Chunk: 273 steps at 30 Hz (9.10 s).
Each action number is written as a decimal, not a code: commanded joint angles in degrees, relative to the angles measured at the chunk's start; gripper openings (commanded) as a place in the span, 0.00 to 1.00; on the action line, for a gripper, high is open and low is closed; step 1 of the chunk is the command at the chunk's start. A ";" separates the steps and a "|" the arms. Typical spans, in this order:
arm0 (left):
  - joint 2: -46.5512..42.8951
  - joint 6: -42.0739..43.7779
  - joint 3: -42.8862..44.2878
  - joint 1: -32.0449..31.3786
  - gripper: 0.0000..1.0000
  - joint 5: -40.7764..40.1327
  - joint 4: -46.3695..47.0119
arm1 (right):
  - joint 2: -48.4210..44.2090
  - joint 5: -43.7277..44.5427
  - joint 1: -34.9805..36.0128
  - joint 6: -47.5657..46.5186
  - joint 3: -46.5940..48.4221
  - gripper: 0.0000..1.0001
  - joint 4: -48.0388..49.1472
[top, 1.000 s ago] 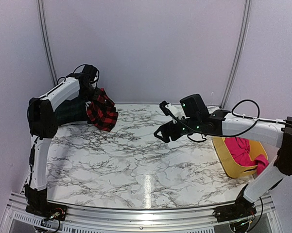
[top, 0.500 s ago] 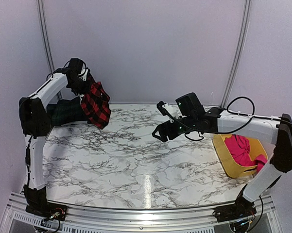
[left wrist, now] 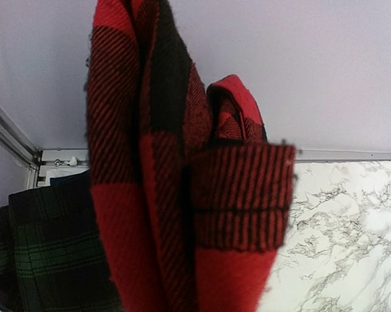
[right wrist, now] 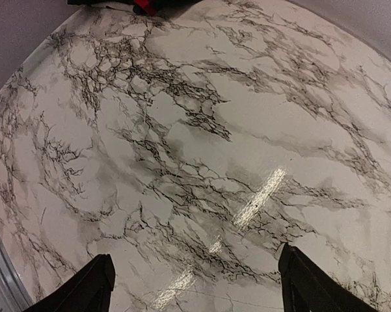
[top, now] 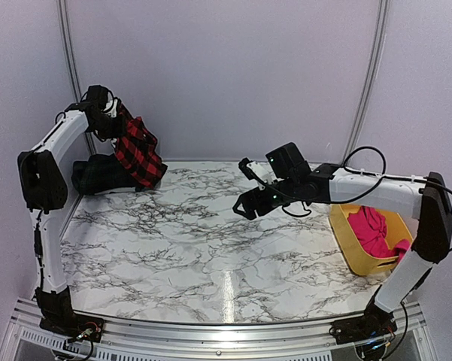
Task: Fold and stack the mixed laundry pile
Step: Place the square-folded T-shirt at the corner of the board, then pick up the crumpled T-shirt from the bin, then place the crumpled T-shirt at the center of the board, then flatten out the crumpled T-shirt at the center of the board.
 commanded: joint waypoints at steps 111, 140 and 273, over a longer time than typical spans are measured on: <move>-39.42 -5.67 -52.11 -14.51 0.99 -10.56 17.78 | 3.21 20.12 -51.25 3.29 -10.78 0.68 -25.30; -36.84 -9.01 -48.44 -14.55 0.99 -11.93 18.06 | 3.23 -12.40 -11.26 12.14 69.64 0.00 -8.80; -41.33 -2.15 -86.60 -30.22 0.85 -1.20 55.24 | 4.54 -12.05 -17.76 0.39 41.71 0.00 -3.84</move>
